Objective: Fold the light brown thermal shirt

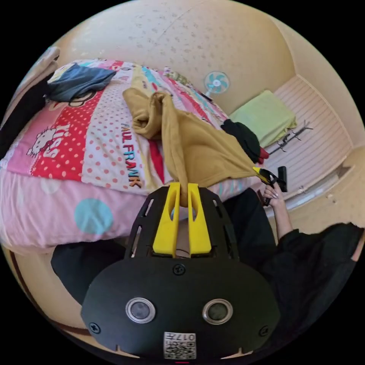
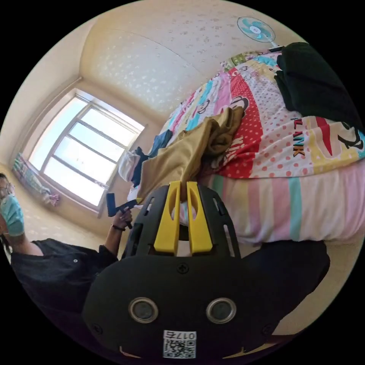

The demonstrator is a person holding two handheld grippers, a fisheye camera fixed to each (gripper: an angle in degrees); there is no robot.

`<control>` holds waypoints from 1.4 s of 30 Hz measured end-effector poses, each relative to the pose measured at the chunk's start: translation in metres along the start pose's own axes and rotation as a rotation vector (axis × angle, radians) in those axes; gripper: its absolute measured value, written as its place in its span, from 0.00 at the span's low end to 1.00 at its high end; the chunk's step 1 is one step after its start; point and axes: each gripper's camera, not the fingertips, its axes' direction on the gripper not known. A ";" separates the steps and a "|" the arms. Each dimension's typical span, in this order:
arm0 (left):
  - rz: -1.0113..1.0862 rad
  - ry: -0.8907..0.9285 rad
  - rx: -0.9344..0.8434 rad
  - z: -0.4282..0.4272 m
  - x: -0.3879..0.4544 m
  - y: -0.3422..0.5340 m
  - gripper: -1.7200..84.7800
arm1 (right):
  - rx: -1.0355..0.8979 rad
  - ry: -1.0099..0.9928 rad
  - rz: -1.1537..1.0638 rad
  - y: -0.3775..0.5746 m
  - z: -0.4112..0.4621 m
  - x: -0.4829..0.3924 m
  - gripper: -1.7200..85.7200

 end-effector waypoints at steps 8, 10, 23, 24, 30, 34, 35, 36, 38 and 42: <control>0.493 0.388 -0.025 -0.190 0.105 0.030 0.07 | 0.051 -0.165 -0.407 0.029 -0.068 -0.086 0.06; 0.399 0.349 0.025 -0.196 0.086 0.006 0.07 | 0.104 -0.176 -0.299 0.005 -0.065 -0.063 0.06; -0.294 0.169 0.392 -0.054 -0.125 -0.155 0.20 | 0.074 0.398 0.197 -0.121 0.043 0.101 0.17; -0.290 0.146 0.366 -0.044 -0.123 -0.148 0.19 | 0.008 0.436 0.204 -0.102 0.054 0.105 0.17; -0.172 -0.081 0.191 0.031 -0.099 -0.108 0.08 | -0.009 0.524 0.186 -0.042 0.069 0.085 0.08; -0.115 -0.038 0.181 0.006 -0.086 -0.113 0.05 | 0.055 0.578 0.279 -0.028 0.053 0.060 0.07; -0.159 0.012 0.120 0.012 -0.095 -0.113 0.05 | -0.008 0.609 0.351 -0.025 0.060 0.063 0.07; -0.203 0.046 0.073 0.019 -0.102 -0.112 0.06 | -0.074 0.656 0.411 -0.024 0.067 0.065 0.08; -0.361 0.119 0.011 0.038 -0.128 -0.096 0.08 | -0.056 0.779 0.418 -0.027 0.072 0.050 0.10; -0.468 0.103 0.257 0.029 -0.138 -0.059 0.13 | 0.127 0.994 0.118 -0.054 0.098 -0.037 0.13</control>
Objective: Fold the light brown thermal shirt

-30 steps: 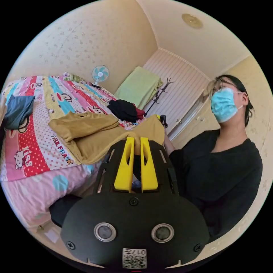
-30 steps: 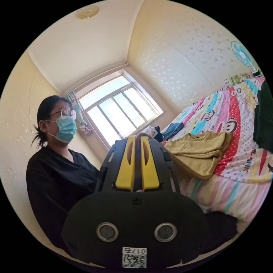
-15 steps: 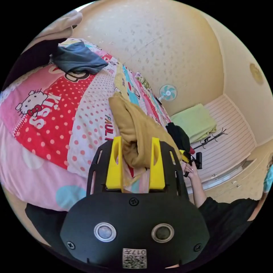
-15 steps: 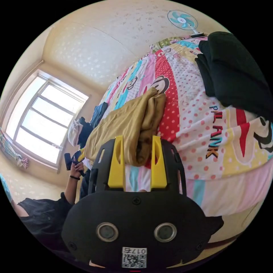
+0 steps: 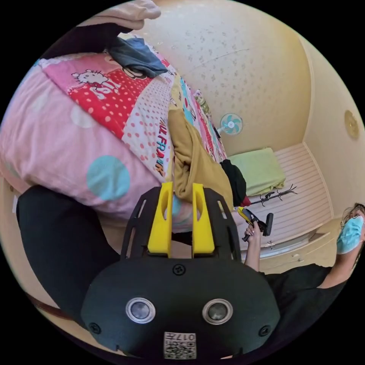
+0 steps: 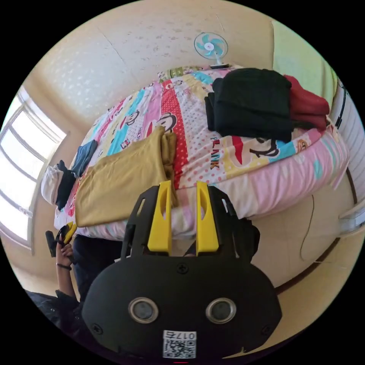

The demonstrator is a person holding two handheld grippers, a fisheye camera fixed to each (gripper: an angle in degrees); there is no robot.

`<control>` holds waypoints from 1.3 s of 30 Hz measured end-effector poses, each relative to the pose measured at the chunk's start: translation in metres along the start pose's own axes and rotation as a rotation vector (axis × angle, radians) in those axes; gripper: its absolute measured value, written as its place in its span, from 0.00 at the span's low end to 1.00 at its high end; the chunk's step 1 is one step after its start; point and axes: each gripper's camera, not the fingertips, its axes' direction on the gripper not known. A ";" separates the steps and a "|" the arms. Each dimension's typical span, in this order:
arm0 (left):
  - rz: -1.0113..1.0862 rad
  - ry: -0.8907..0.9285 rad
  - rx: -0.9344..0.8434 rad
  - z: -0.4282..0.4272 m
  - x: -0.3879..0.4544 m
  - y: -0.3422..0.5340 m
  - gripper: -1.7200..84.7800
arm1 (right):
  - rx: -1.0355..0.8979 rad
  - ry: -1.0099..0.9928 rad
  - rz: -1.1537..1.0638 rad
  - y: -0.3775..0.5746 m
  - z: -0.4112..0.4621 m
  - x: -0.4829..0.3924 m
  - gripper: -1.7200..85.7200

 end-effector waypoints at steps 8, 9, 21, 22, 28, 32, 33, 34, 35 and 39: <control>-0.070 -0.054 -0.031 0.113 -0.023 0.001 0.11 | 0.133 -0.408 -0.302 0.025 0.081 -0.137 0.06; -0.106 -0.047 -0.024 0.118 -0.026 0.001 0.10 | -0.043 -0.298 -0.350 0.037 0.121 -0.153 0.05; 0.171 -0.594 0.389 0.208 0.159 0.006 0.08 | 0.373 -0.022 -0.119 0.064 0.036 -0.089 0.03; 0.160 -0.627 0.394 0.221 0.154 0.013 0.08 | 0.360 -0.023 -0.095 0.064 0.037 -0.081 0.03; 0.020 -0.558 0.294 0.230 0.066 0.089 0.08 | 0.206 -0.089 0.127 0.057 0.055 -0.032 0.03; 0.067 -0.480 0.214 0.201 0.048 0.121 0.08 | 0.161 -0.154 0.178 0.055 0.061 -0.023 0.03; 0.084 -0.470 0.219 0.197 0.052 0.125 0.08 | 0.159 -0.161 0.191 0.056 0.061 -0.021 0.03; 0.123 -0.461 0.237 0.193 0.064 0.132 0.07 | 0.162 -0.163 0.197 0.056 0.061 -0.020 0.03; 0.167 -0.445 0.249 0.196 0.078 0.136 0.07 | 0.176 -0.163 0.205 0.057 0.058 -0.018 0.03; 0.296 -0.358 0.274 0.238 0.119 0.130 0.08 | 0.304 -0.095 0.275 0.064 0.035 -0.001 0.03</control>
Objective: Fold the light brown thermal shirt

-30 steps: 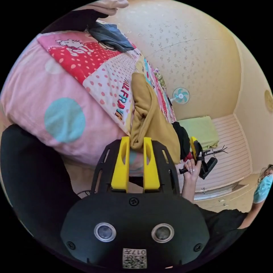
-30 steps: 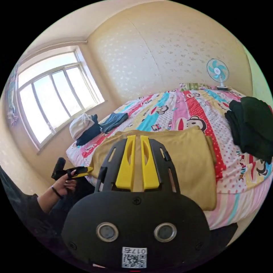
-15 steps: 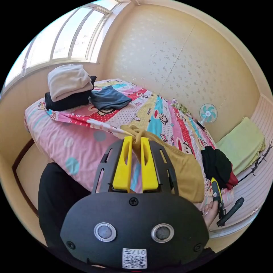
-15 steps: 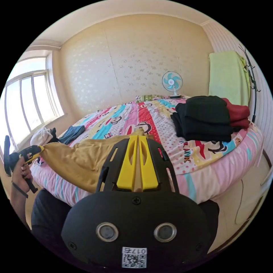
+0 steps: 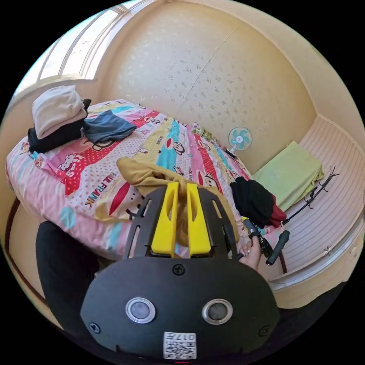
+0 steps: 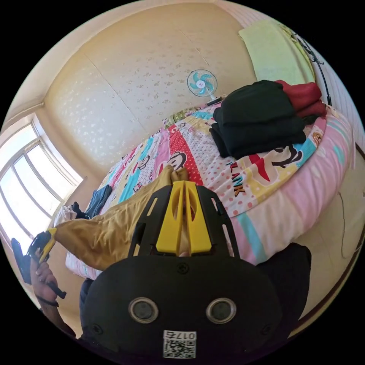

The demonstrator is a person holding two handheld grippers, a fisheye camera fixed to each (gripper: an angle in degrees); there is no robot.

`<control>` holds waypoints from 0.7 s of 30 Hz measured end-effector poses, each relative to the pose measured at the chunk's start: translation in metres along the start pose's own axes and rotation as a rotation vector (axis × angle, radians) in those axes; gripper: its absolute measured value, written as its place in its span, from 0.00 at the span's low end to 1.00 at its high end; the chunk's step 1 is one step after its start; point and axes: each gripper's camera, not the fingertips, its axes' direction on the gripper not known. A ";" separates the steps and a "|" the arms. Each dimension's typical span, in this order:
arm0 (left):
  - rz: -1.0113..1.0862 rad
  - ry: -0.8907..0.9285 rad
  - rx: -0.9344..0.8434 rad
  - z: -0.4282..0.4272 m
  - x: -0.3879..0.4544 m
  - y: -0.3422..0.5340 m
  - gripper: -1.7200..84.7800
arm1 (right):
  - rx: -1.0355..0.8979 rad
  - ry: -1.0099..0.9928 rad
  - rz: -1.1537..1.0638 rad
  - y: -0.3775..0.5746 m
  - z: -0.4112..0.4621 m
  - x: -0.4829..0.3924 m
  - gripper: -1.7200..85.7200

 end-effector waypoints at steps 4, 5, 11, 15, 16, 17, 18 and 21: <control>0.256 0.218 -0.078 0.070 0.088 0.011 0.08 | 0.114 0.042 0.074 -0.003 -0.023 0.022 0.03; 0.353 0.298 -0.150 0.091 0.112 0.027 0.07 | 0.130 0.046 0.105 -0.006 -0.028 0.030 0.03; 0.506 0.565 -0.491 0.142 0.126 0.130 0.08 | 0.153 -0.119 0.112 -0.017 -0.029 0.046 0.02; 0.435 0.708 -0.433 0.097 0.080 0.138 0.09 | 0.117 -0.451 -0.219 -0.028 -0.019 0.005 0.02; 0.431 0.691 -0.393 0.079 0.065 0.132 0.09 | 0.079 -0.470 -0.268 -0.031 -0.015 -0.003 0.02; 0.425 0.636 -0.347 0.062 0.050 0.123 0.09 | -0.061 -0.447 -0.365 -0.036 0.002 -0.020 0.02; 0.422 0.598 -0.320 0.053 0.043 0.118 0.09 | -0.305 -0.275 -0.470 -0.039 0.031 -0.039 0.02; 0.447 0.378 -0.176 0.025 0.016 0.098 0.09 | -0.487 0.045 -0.456 -0.040 0.067 -0.041 0.02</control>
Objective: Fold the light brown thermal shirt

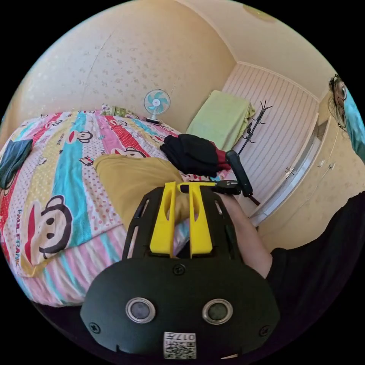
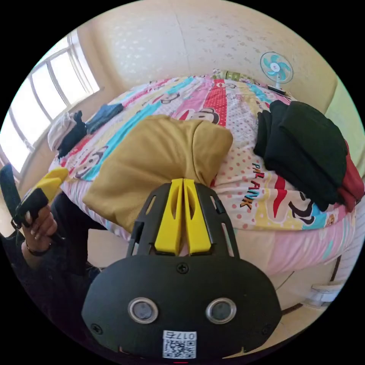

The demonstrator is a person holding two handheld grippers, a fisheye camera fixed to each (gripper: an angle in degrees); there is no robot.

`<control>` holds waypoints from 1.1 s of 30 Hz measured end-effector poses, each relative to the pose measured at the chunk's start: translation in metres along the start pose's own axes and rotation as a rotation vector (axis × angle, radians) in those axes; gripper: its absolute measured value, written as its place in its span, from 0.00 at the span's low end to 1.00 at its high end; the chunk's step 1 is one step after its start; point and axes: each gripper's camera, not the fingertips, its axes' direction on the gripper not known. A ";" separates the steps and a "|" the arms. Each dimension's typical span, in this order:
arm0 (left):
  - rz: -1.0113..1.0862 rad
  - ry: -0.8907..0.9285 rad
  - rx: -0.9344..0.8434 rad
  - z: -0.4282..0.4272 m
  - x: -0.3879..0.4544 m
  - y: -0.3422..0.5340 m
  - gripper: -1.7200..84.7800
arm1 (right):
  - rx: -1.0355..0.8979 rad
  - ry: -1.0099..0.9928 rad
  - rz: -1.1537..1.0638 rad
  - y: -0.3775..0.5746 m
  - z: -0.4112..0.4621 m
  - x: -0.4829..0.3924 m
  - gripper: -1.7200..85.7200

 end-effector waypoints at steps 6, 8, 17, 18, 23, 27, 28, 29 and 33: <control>-0.089 -0.161 -0.427 0.045 -0.039 0.008 0.07 | 0.207 0.132 0.037 0.004 -0.026 -0.004 0.02; -0.139 -0.136 -0.371 0.008 -0.042 -0.003 0.06 | 0.390 0.122 -0.059 0.015 -0.045 -0.019 0.02; -0.492 0.067 -0.250 -0.050 -0.116 0.006 0.19 | 0.043 0.354 -0.011 -0.018 0.028 0.032 0.03; -0.495 0.062 -0.224 -0.057 -0.118 0.005 0.18 | 0.073 0.298 0.030 -0.018 0.021 0.046 0.03; -0.682 0.280 -0.236 -0.083 -0.146 -0.022 0.09 | 0.334 -0.040 0.268 0.013 -0.030 0.126 0.06; -0.662 0.366 -0.156 -0.123 -0.138 -0.060 0.09 | 0.257 -0.601 0.531 0.065 -0.044 0.203 0.19; -0.648 0.415 -0.130 -0.134 -0.133 -0.073 0.09 | 0.239 -0.658 0.564 0.074 -0.043 0.210 0.21; -0.628 0.457 -0.122 -0.142 -0.125 -0.085 0.09 | 0.205 -0.748 0.641 0.092 -0.038 0.222 0.23; -0.580 0.487 -0.140 -0.154 -0.094 -0.105 0.09 | 0.142 -1.048 0.846 0.130 -0.004 0.246 0.26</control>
